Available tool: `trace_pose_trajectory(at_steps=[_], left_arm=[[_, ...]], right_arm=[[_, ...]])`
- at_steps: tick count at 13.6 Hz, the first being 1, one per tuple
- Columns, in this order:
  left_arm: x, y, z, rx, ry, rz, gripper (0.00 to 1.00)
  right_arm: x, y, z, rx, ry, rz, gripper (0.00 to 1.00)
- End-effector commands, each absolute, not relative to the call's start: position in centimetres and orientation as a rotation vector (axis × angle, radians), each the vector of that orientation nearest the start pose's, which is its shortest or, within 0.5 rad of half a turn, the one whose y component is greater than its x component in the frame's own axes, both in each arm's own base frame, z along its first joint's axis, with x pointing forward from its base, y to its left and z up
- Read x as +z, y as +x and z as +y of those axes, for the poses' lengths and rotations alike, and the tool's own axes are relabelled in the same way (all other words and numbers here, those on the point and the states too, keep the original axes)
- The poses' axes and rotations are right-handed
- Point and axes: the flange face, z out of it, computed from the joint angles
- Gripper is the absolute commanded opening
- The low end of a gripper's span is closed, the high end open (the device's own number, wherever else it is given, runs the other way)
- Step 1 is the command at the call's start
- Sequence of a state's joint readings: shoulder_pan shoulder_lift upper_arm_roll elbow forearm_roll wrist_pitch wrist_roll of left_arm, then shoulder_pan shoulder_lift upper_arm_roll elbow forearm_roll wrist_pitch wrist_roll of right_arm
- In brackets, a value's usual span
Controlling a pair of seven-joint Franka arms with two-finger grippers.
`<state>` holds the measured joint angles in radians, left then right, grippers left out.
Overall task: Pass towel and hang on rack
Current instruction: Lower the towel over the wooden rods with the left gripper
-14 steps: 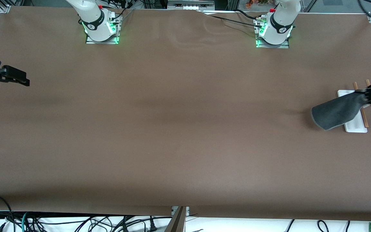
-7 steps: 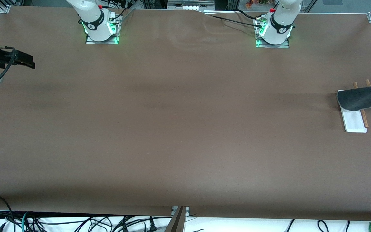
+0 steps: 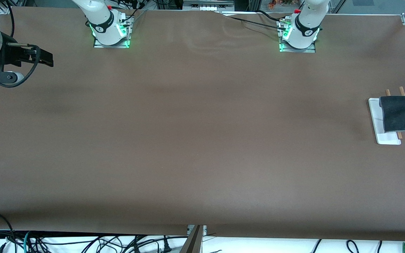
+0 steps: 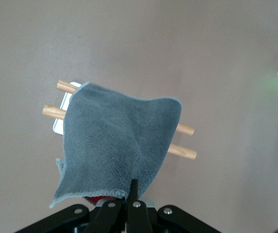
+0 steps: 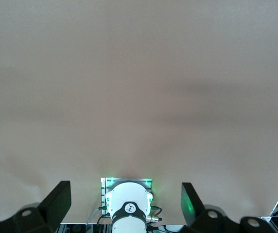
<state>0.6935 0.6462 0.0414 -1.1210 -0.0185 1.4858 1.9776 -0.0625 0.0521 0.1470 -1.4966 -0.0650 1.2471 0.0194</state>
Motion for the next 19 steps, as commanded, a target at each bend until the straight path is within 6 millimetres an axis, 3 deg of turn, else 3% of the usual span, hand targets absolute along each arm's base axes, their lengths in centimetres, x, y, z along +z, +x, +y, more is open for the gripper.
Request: trace_pose_trajectory(at_steps=[1,6,7,8,9,13,15,17,19], left_arm=[[39.2,52.9,48.0,0.178,-2.722,2.040,0.00],[34.7,53.2,49.6,0.176,-2.697,2.047,0.00],[34.6,53.3,49.6,0.175,-2.700,2.036,0.32],[34.2,53.3,49.7,0.171,-2.699,2.032,0.49],[34.0,53.2,50.2,0.149,-2.697,2.010,0.99],[36.0,53.6,50.3,0.126,-2.703,1.938,1.00],[38.1,53.9,49.9,0.125,-2.802,1.730,1.00],[39.8,55.1,48.5,0.119,-2.878,1.548,1.00],[41.1,58.3,44.5,0.102,-2.879,1.511,1.00]], right_arm=[[60.7,52.5,2.9,0.483,-3.157,-0.106,1.00],[60.6,53.4,2.7,0.472,-3.147,-0.108,1.00],[60.6,53.4,2.7,0.472,-3.148,-0.106,1.00],[60.8,53.4,2.7,0.465,-3.148,-0.106,1.00],[60.7,53.5,2.7,0.465,-3.150,-0.106,1.00],[60.6,53.6,3.0,0.469,-3.149,-0.115,1.00],[60.6,53.6,2.9,0.467,-3.148,-0.115,1.00],[60.7,53.6,2.9,0.462,-3.148,-0.120,1.00],[60.6,53.7,2.8,0.464,-3.145,-0.128,1.00]])
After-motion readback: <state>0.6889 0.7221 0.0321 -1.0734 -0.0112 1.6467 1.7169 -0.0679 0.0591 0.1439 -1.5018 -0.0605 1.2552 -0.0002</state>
